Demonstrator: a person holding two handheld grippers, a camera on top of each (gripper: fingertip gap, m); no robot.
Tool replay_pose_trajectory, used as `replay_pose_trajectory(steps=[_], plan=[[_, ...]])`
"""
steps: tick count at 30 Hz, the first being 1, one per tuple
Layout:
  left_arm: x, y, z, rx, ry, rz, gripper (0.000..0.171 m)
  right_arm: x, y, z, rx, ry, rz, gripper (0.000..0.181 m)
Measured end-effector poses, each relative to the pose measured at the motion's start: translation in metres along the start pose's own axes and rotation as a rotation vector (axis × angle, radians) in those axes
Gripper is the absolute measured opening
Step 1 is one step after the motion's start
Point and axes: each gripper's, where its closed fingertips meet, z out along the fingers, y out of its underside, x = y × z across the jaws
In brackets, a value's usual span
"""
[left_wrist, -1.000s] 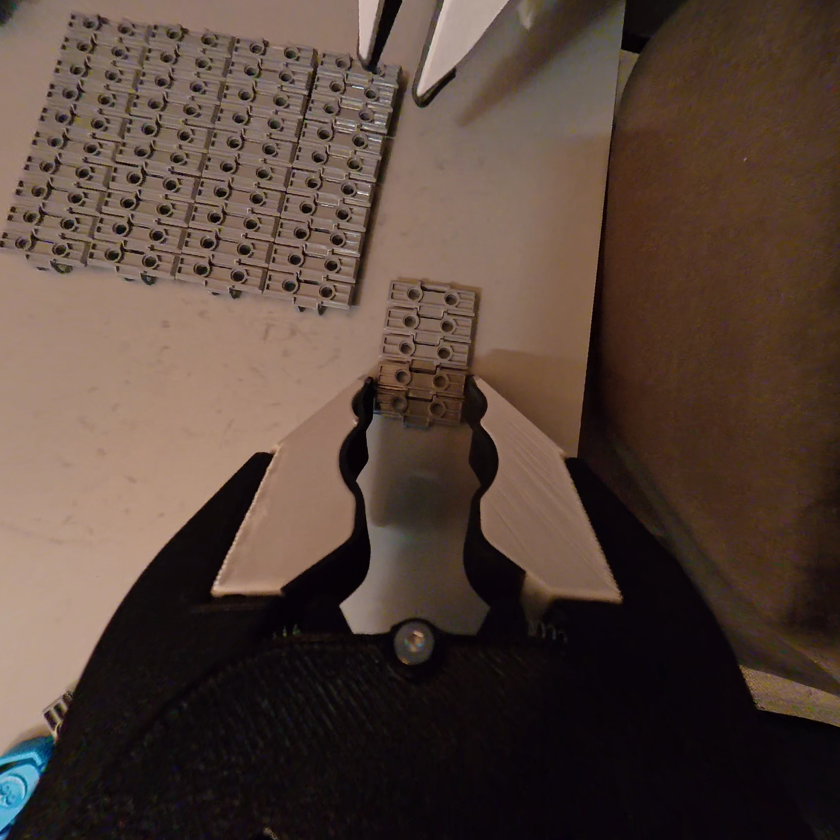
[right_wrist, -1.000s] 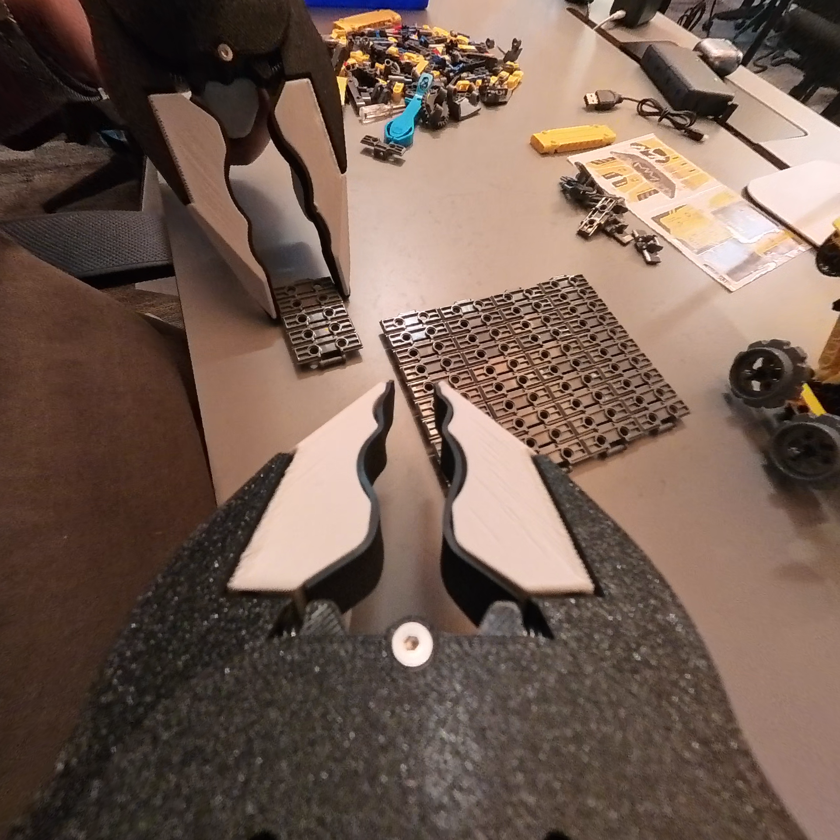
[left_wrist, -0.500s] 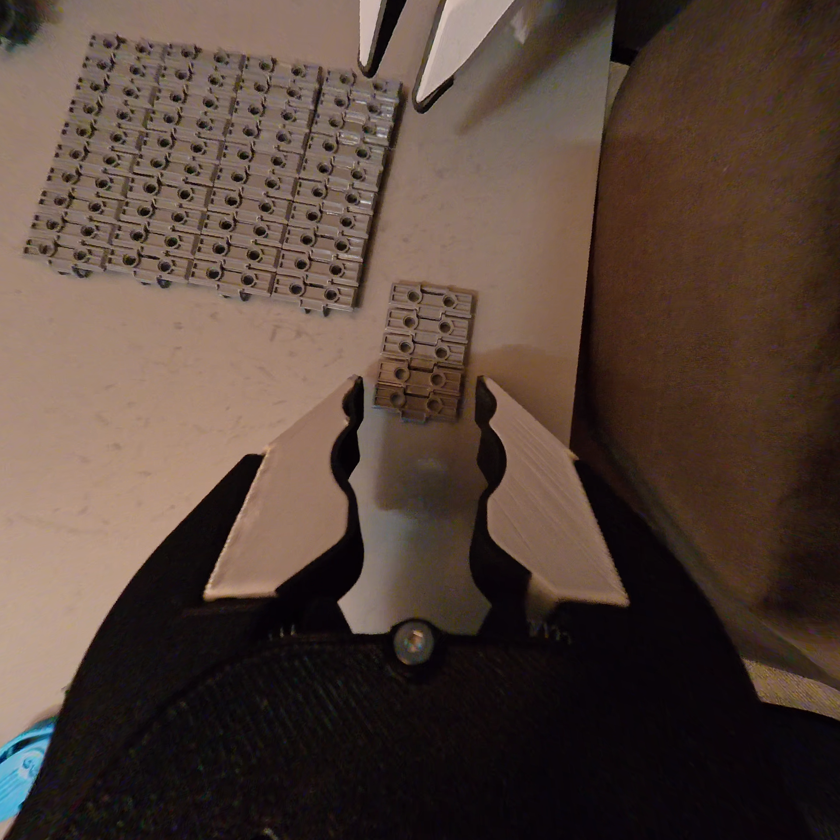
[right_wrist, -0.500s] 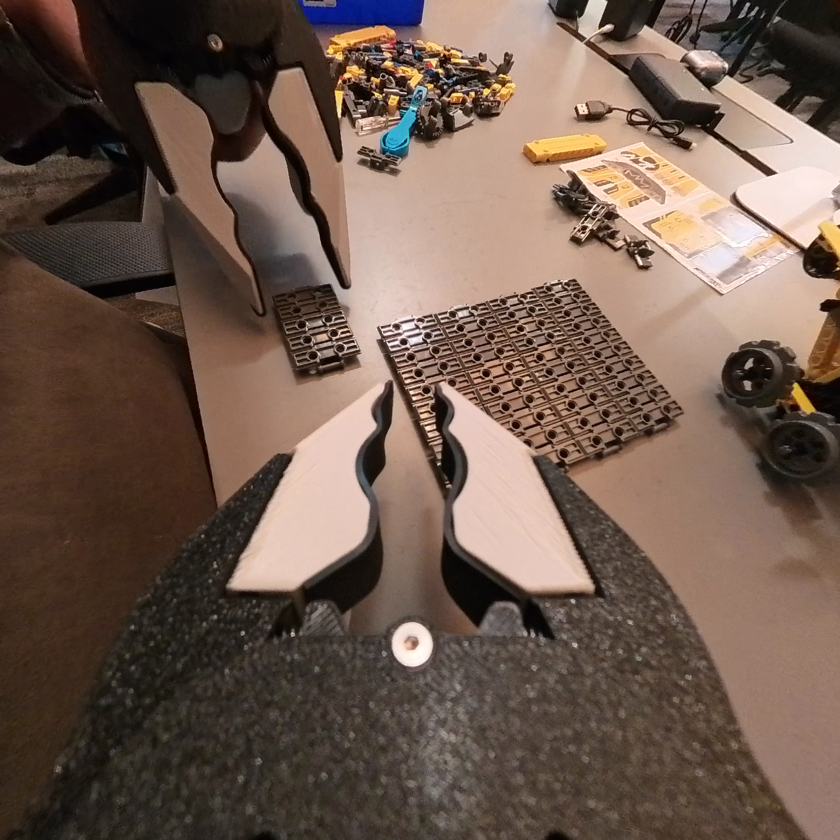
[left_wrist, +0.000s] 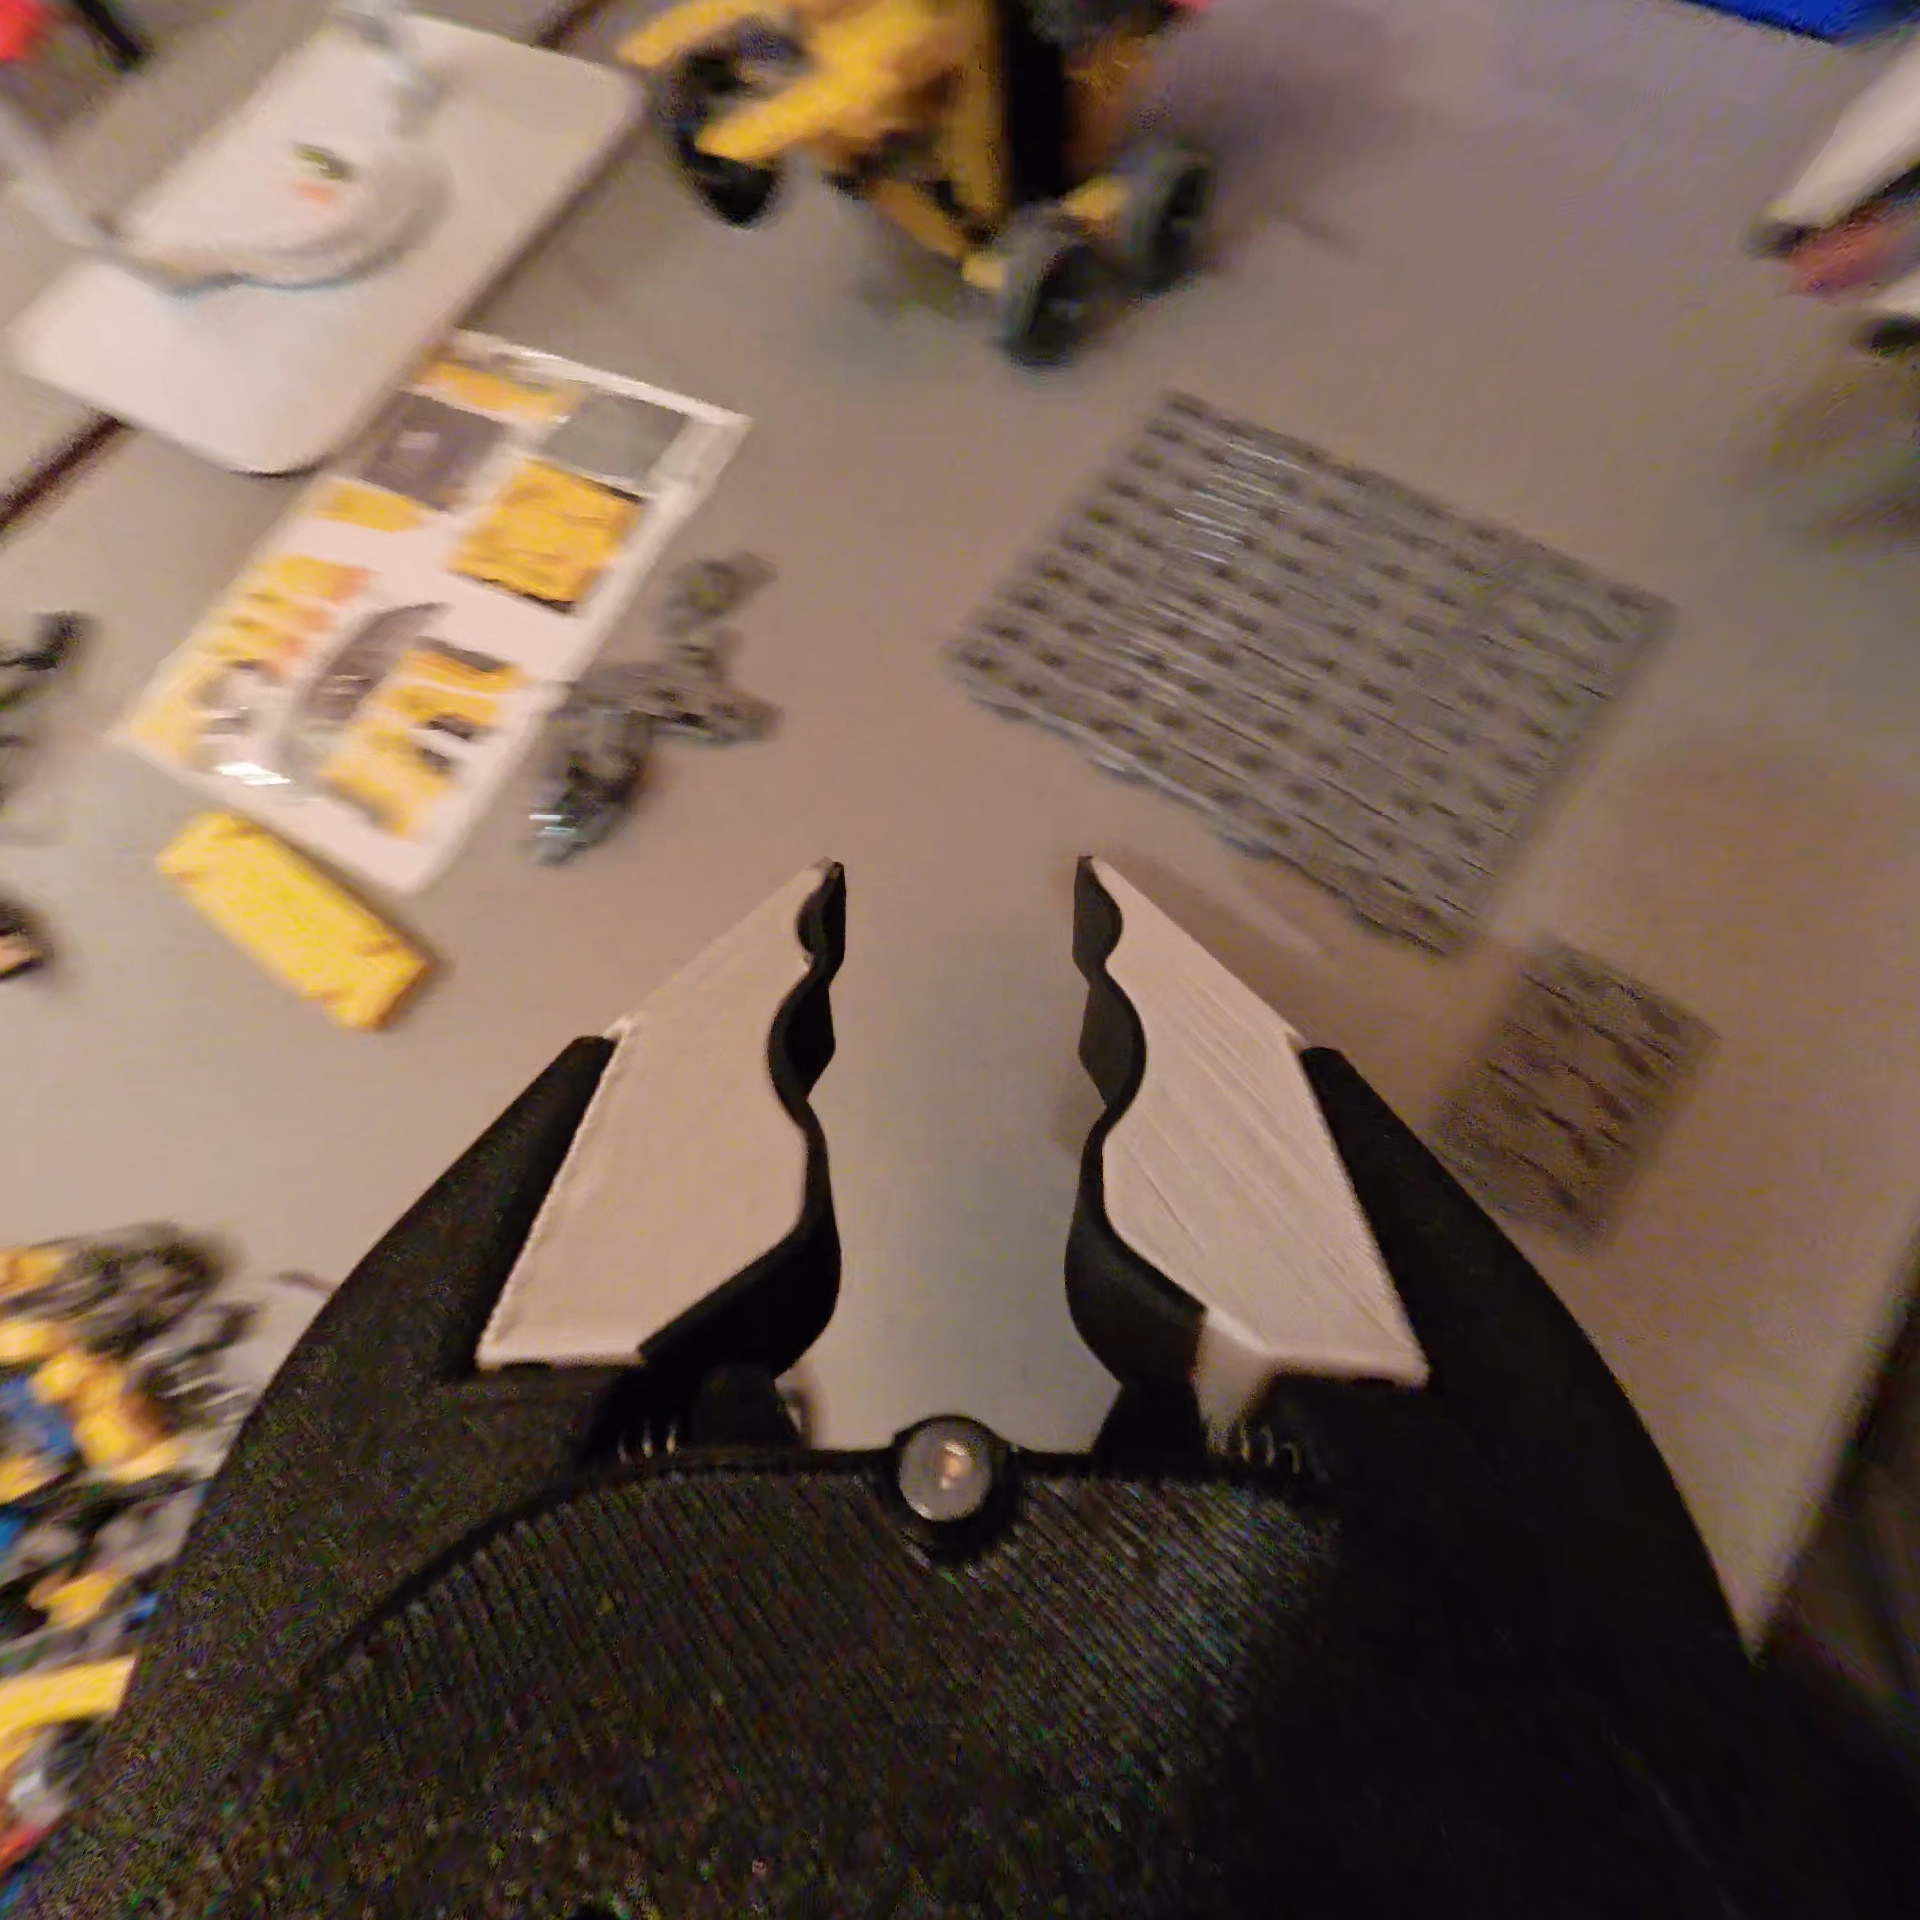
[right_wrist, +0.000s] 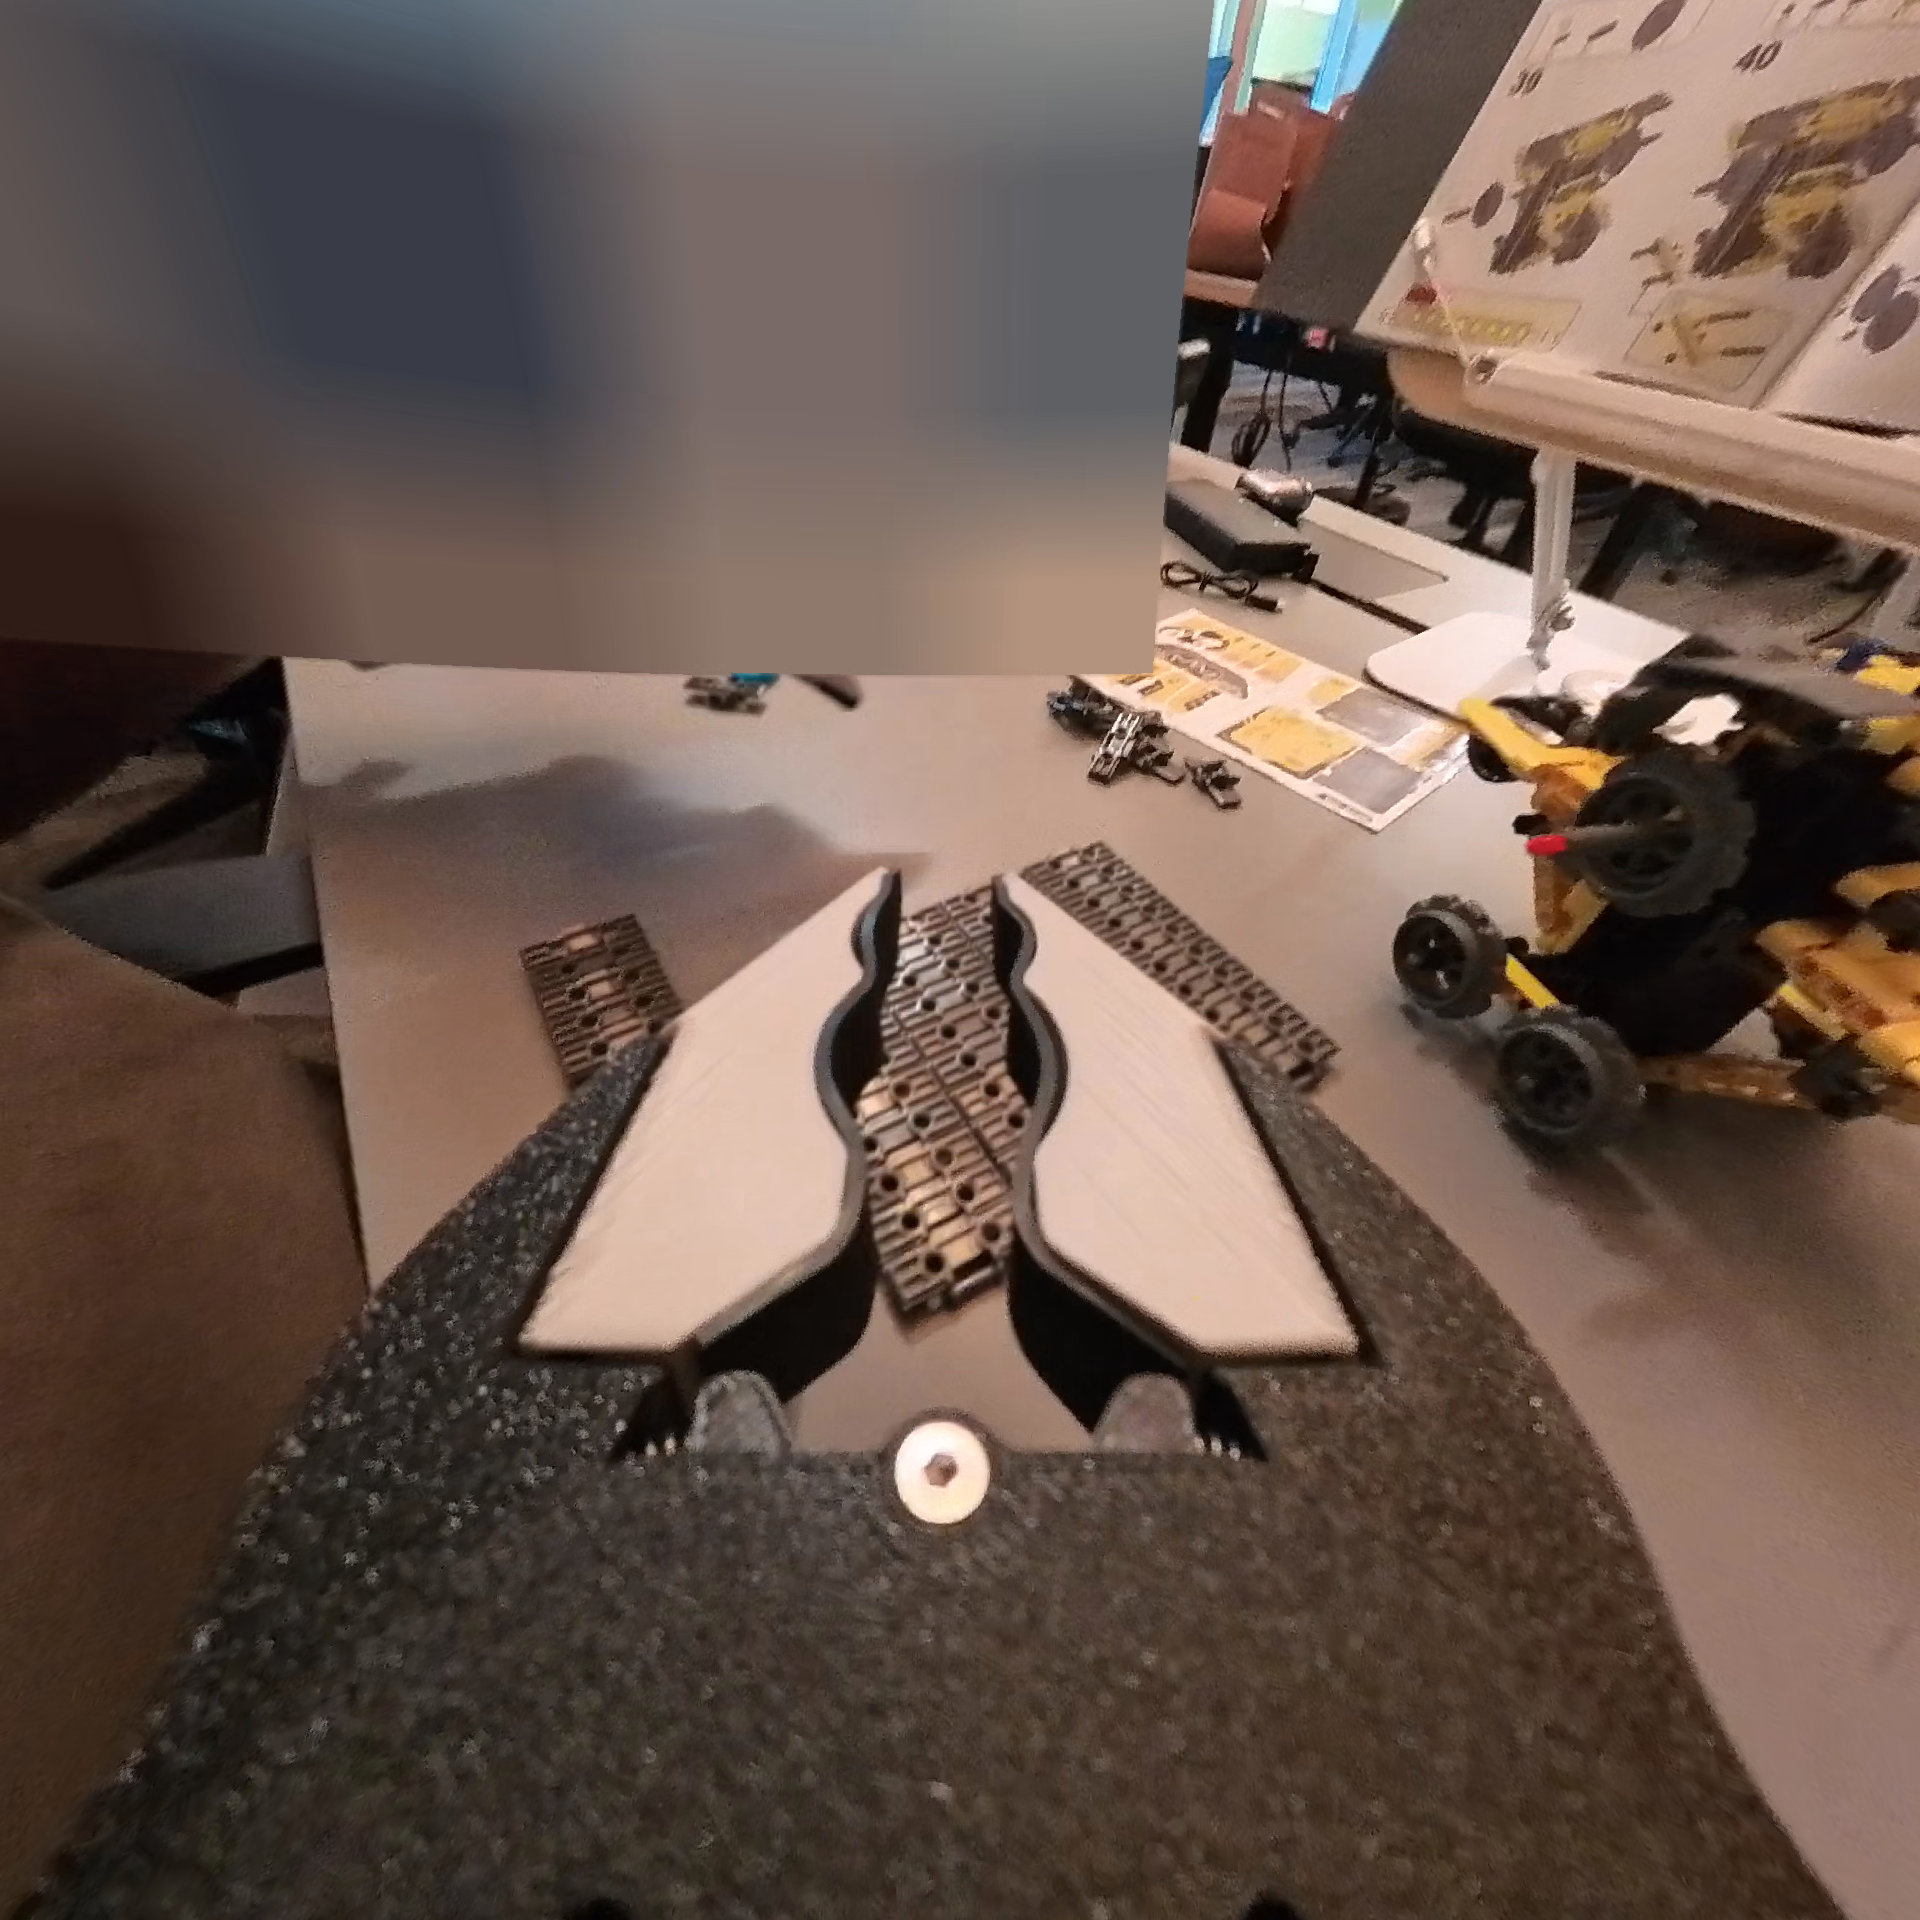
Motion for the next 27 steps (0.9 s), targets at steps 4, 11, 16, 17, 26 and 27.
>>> replay_pose_trajectory(steps=[4, 11, 16, 17, 26, 27], plan=[[-0.059, -0.021, 0.027, -0.024, -0.166, -0.017, 0.039, 0.011, -0.018, 0.011, 0.078, 0.007, -0.011, 0.017], [-0.063, -0.015, 0.086, -0.140, -0.029, 0.001, 0.068, 0.032, -0.014, 0.021, 0.104, 0.108, -0.067, 0.017], [-0.063, -0.010, 0.097, -0.137, -0.044, 0.018, 0.055, 0.039, -0.014, 0.010, 0.147, 0.161, -0.093, 0.016], [-0.064, -0.009, 0.098, -0.142, -0.049, 0.024, 0.052, 0.037, -0.015, 0.009, 0.155, 0.144, -0.076, 0.016], [-0.064, -0.004, 0.096, -0.183, -0.127, 0.113, 0.036, 0.038, -0.017, 0.005, 0.185, 0.126, -0.021, 0.017], [-0.064, -0.005, 0.095, -0.178, -0.135, 0.121, 0.036, 0.038, -0.017, 0.005, 0.186, 0.127, -0.018, 0.017]])
